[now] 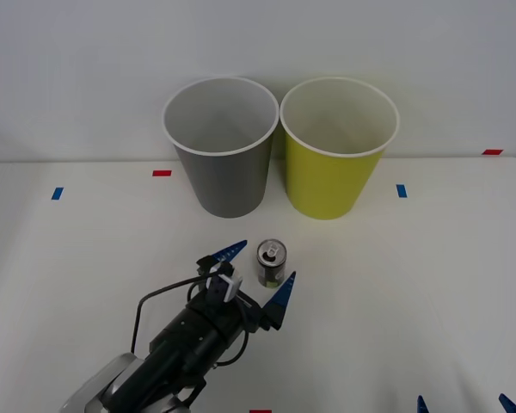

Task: Put cans in the gray bin and PET bottles in the light green bin.

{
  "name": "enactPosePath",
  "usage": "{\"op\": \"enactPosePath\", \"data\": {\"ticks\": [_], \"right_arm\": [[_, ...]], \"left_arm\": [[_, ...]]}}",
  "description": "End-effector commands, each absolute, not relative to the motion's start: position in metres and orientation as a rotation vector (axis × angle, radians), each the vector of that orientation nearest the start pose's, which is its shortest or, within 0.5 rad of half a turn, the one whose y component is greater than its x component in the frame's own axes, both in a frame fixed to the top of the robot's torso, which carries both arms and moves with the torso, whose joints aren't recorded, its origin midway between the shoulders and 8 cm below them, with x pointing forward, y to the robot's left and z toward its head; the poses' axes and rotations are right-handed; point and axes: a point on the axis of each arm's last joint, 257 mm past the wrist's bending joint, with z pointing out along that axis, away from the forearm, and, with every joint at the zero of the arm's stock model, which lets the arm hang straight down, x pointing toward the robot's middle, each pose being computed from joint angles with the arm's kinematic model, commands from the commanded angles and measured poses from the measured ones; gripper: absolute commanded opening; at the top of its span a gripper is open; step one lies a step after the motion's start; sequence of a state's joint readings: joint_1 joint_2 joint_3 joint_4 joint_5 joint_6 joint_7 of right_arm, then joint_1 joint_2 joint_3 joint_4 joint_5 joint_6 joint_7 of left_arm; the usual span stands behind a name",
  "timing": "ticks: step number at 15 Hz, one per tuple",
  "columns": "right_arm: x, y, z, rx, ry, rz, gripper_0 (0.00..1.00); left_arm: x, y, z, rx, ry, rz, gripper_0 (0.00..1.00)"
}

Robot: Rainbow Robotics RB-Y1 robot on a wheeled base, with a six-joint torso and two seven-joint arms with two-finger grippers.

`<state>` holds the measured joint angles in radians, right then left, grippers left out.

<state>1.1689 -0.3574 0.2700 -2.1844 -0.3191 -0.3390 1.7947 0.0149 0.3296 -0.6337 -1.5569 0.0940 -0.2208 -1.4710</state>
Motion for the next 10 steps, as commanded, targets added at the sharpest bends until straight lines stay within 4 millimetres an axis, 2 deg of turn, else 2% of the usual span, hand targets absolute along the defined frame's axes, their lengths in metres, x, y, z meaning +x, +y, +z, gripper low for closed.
{"op": "enactPosePath", "data": {"ticks": [1, 10], "right_arm": [[0.2046, -0.2609, -0.2774, -0.03, 1.816, -0.054, 1.0], [0.2046, -0.2609, -0.2774, -0.03, 1.816, -0.054, 1.0]], "left_arm": [[0.4389, -0.0017, -0.2695, 0.529, 1.49, -0.463, 1.0], [0.4436, -0.0096, -0.2712, 0.523, 1.512, -0.467, 1.0]]}}
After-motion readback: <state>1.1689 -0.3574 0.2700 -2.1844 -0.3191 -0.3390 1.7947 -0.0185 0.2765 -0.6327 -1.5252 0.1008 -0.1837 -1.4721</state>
